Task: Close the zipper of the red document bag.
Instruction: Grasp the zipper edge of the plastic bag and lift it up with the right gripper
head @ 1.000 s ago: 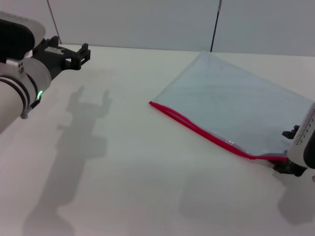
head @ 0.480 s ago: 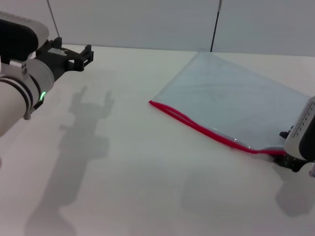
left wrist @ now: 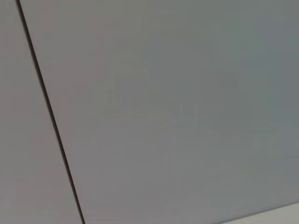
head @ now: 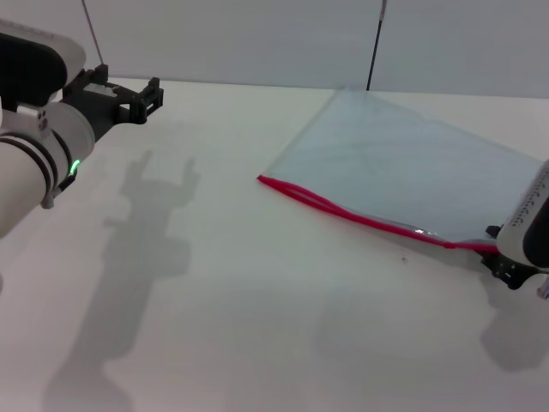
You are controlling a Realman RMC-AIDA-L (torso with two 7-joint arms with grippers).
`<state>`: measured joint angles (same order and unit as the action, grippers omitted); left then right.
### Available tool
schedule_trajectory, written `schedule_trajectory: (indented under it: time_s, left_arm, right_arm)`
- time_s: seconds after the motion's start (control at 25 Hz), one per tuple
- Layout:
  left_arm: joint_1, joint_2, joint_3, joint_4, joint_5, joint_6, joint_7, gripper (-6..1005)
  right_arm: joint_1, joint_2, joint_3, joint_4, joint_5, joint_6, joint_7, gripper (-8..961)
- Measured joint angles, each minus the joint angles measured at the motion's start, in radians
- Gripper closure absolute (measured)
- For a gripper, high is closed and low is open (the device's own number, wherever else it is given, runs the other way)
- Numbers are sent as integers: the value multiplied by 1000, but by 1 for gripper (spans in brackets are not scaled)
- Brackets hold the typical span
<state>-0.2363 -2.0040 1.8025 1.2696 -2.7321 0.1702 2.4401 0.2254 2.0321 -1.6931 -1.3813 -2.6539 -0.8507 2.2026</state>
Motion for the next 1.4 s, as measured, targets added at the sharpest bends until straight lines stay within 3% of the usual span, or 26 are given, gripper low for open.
schedule_trajectory:
  time_s: [0.28,0.44,0.56,0.76,0.88,0.92,1.0,1.2,1.4]
  left_arm:
    - [0,3,2,1,-8,0,-7,340]
    - [-4,13,2,11,-78,18,-6,348]
    - [-41,34,21,20,-142,103,2,354]
    - [-153,93,129,24,-167,294,8,364]
    - [-178,99,167,39,-168,315,43,370]
    - [-178,97,169,49,-168,311,62,415]
    - [-172,89,170,69,-168,285,96,504]
    - [-121,86,166,88,-168,79,66,491]
    - [-78,133,159,53,-166,-291,-83,449]
  right_arm:
    - [-7,2,-2,-22,-1,29,19,701]
    - [-28,3,4,-68,3,36,35,722]
    - [-40,3,5,-109,6,32,41,737]
    - [-48,3,-5,-157,14,27,58,781]
    - [-44,2,-5,-158,32,26,59,814]
    - [-41,1,-5,-158,35,26,59,824]
    - [-37,1,-5,-159,48,26,59,843]
    - [-26,-1,0,-148,106,35,48,879]
    - [-15,-2,3,-141,131,37,44,898]
